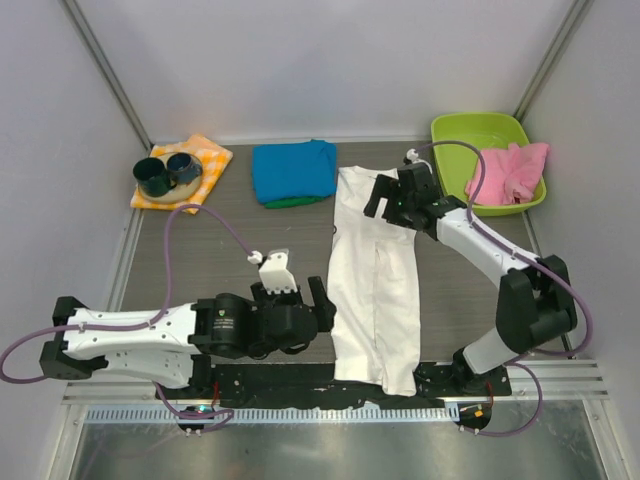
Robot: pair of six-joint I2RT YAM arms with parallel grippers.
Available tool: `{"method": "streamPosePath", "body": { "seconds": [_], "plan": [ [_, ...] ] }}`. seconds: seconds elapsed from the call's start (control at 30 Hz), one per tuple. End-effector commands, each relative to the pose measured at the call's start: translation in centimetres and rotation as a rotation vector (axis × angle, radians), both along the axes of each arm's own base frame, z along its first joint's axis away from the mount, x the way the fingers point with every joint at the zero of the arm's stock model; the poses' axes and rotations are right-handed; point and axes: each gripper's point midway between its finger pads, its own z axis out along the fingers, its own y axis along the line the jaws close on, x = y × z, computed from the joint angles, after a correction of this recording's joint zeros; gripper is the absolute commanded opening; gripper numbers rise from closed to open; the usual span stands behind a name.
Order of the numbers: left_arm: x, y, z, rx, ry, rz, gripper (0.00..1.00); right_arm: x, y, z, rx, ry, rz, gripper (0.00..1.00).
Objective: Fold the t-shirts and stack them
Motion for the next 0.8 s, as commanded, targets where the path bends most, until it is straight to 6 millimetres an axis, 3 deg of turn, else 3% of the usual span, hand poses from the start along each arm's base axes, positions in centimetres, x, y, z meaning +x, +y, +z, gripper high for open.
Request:
{"method": "streamPosePath", "body": {
  "seconds": [0.0,0.03,0.1,0.13,0.23,0.27,0.33,0.67,0.7,0.73,0.77],
  "plan": [
    [3.9,4.6,1.1,0.085,-0.118,0.148,1.0,3.5,3.5,0.8,0.129,-0.079,0.062,1.0],
    [4.7,5.5,1.4,0.082,-0.117,0.17,1.0,3.9,3.6,-0.7,0.113,-0.048,0.056,1.0],
    [5.4,6.4,1.5,0.071,-0.116,0.187,1.0,5.1,3.2,-1.3,0.073,-0.054,0.023,0.99],
    [6.0,7.4,2.0,0.054,-0.115,0.207,1.0,5.6,3.1,-3.0,0.053,-0.025,0.017,1.0],
    [7.1,8.8,1.9,0.057,-0.121,0.236,1.0,6.6,3.3,-4.6,0.029,-0.001,0.012,1.0],
    [7.2,8.9,1.9,0.042,-0.117,0.231,1.0,6.9,3.3,-6.0,0.018,0.023,0.008,1.0],
    [7.8,9.4,1.7,0.052,-0.107,0.253,1.0,7.4,3.6,-6.7,0.023,0.027,0.009,1.0],
    [10.6,8.5,-1.9,0.101,-0.02,0.224,1.0,9.6,4.2,-13.3,-0.027,0.151,-0.027,1.0],
    [10.9,8.5,-2.5,0.108,-0.005,0.218,1.0,10.6,4.3,-12.8,-0.035,0.138,-0.037,1.0],
    [11.4,8.6,-3.0,0.092,0.028,0.218,1.0,10.6,4.0,-14.5,-0.057,0.175,-0.045,1.0],
    [11.7,8.4,-3.6,0.08,0.037,0.217,1.0,10.8,3.7,-15.0,-0.081,0.191,-0.059,1.0]
  ]
}}
